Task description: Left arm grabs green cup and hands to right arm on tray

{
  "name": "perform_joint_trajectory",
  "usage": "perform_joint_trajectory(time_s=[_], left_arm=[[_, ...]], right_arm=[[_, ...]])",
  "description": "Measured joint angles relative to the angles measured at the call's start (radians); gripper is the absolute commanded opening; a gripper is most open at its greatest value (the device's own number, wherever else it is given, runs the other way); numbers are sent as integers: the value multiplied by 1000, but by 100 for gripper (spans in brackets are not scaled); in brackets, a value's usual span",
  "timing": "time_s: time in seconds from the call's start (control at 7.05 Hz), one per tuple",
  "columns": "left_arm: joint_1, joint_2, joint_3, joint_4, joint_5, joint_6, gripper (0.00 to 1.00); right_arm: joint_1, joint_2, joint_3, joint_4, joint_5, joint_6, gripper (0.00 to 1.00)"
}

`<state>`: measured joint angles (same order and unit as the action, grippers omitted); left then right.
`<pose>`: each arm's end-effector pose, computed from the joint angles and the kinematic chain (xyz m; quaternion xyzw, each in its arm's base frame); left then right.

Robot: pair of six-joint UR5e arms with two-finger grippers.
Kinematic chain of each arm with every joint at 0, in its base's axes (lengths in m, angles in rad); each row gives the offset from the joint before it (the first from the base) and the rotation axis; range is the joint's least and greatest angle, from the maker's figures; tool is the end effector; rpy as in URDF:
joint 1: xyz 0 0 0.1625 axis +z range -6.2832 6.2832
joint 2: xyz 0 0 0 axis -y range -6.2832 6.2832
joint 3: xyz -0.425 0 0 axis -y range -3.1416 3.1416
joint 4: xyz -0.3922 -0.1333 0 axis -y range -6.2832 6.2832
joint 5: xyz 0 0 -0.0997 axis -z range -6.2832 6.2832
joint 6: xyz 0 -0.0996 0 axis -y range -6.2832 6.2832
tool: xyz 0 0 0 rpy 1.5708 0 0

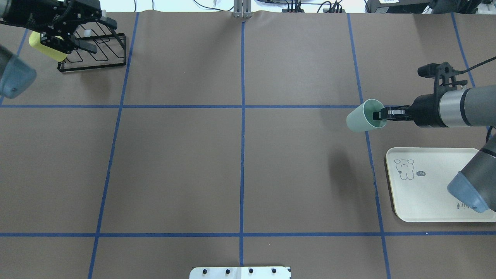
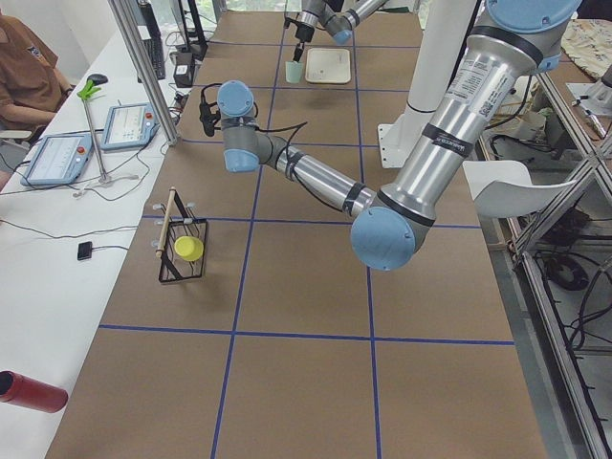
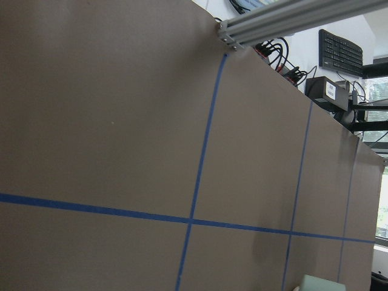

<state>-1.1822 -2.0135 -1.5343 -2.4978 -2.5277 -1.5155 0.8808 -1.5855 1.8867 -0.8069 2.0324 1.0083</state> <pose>0.1875 -0.5949 0.3082 0.0236 0.6570 -0.1320 0.7419 -0.2462 -0.4381 0.4271 0.1786 -0.5012 0.0182 0.8465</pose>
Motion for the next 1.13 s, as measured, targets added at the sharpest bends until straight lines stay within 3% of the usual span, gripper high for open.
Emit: perform_joint_trajectory(time_s=[0.14, 0.43, 0.85, 1.13], left_arm=[[-24, 24, 0, 51, 4, 94, 100], [-63, 73, 1, 107, 26, 227, 100], [-77, 108, -1, 164, 110, 351, 100], [-83, 118, -4, 203, 141, 434, 100]], right_arm=[[31, -73, 85, -173, 9, -142, 0], [93, -228, 130, -265, 109, -238, 0], [111, -308, 78, -250, 135, -247, 0], [104, -311, -14, -141, 126, -247, 0]])
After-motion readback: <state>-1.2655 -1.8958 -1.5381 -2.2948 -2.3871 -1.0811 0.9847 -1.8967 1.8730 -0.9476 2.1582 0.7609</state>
